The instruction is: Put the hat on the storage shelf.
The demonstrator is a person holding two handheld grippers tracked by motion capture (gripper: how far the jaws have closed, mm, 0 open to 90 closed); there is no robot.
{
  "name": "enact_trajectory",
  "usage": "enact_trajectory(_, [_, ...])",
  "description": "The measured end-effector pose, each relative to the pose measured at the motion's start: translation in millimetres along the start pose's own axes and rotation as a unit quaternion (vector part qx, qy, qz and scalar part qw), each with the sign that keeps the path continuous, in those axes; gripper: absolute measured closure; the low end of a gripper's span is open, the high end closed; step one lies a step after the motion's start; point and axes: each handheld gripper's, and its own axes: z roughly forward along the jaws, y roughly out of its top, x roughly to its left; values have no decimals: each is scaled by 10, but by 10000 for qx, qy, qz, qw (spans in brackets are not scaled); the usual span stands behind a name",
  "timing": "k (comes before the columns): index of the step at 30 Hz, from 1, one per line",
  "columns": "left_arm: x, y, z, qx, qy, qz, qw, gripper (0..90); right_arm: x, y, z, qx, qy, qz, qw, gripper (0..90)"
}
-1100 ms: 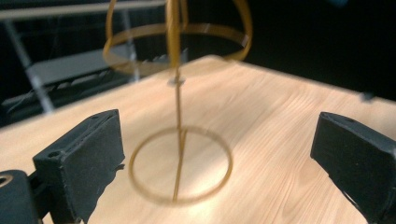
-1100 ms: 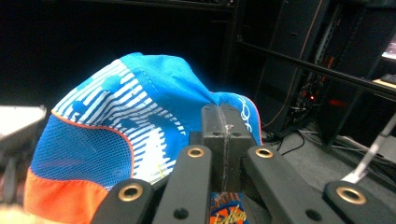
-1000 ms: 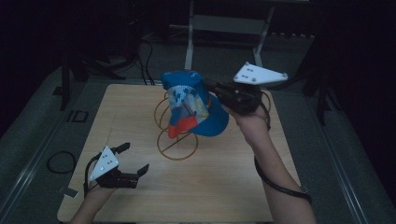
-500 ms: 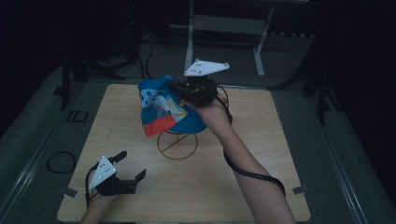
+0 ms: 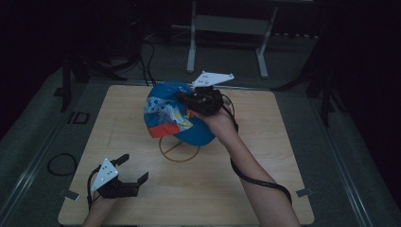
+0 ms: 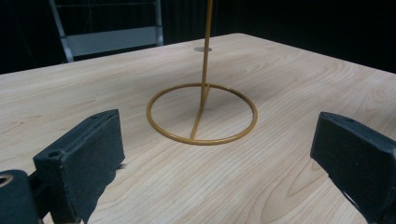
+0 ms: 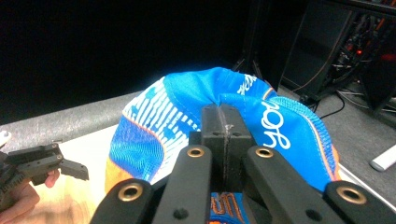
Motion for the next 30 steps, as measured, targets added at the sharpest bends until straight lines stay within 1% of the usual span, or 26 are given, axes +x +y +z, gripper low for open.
enact_trajectory(1, [1, -1, 2, 17, 9, 3, 10000, 31, -31, -40, -61, -37, -9, 52, 10000, 900])
enact_trajectory(2, [1, -1, 2, 17, 9, 3, 10000, 31, -50, -59, -91, -64, -34, 65, 10000, 900])
enact_trajectory(4, [7, -6, 3, 16, 3, -21, 10000, 31, -88, -97, -151, -93, -27, 167, 9998, 900])
enact_trajectory(6, [11, -10, 2, 20, 5, -8, 10000, 31, -109, -146, -213, -139, -89, 217, 9996, 900])
enact_trajectory(8, [13, -10, 1, 25, 25, -10, 10000, 31, -116, -174, -234, -137, -95, 213, 9996, 900])
enact_trajectory(9, [15, -10, -1, 13, 28, -13, 10000, 32, -134, -236, -264, -98, -101, 217, 9997, 900])
enact_trajectory(10, [20, -10, -1, 1, 44, -44, 10000, 32, -143, -266, -275, -87, -62, 258, 9996, 900])
enact_trajectory(12, [23, -11, -3, -5, 38, -44, 10000, 32, -156, -293, -285, -73, -27, 289, 9996, 900])
enact_trajectory(13, [29, -15, 0, 11, 41, -57, 10000, 32, -175, -337, -304, -91, 32, 375, 9992, 896])
enact_trajectory(14, [29, -15, 0, 11, 41, -57, 10000, 32, -178, -352, -311, -89, 58, 392, 9992, 864])
enact_trajectory(15, [32, -20, 1, 20, 29, -53, 10000, 32, -178, -352, -311, -89, 58, 392, 9992, 864])
enact_trajectory(16, [34, -23, 3, 24, 11, -69, 10000, 32, -177, -362, -318, -117, 69, 417, 9990, 836])
enact_trajectory(17, [34, -26, 5, 26, 18, -72, 10000, 31, -164, -372, -335, -136, 85, 392, 9991, 807])
enact_trajectory(19, [34, -30, 8, 32, 2, -70, 10000, 32, -140, -376, -356, -154, 81, 347, 9992, 793])
enact_trajectory(20, [33, -33, 9, 44, 4, -71, 10000, 32, -132, -379, -360, -157, 88, 322, 9993, 777])
enact_trajectory(22, [33, -41, 19, 65, -23, -66, 10000, 32, -123, -385, -360, -145, 84, 316, 9994, 773])
enact_trajectory(25, [28, -50, 31, 107, -51, -60, 9999, 32, -107, -418, -302, 10, 78, 255, 9996, 767])
enact_trajectory(30, [27, -55, 35, 109, -69, -58, 9999, 32, -112, -470, -241, 123, 119, 314, 9994, 760])
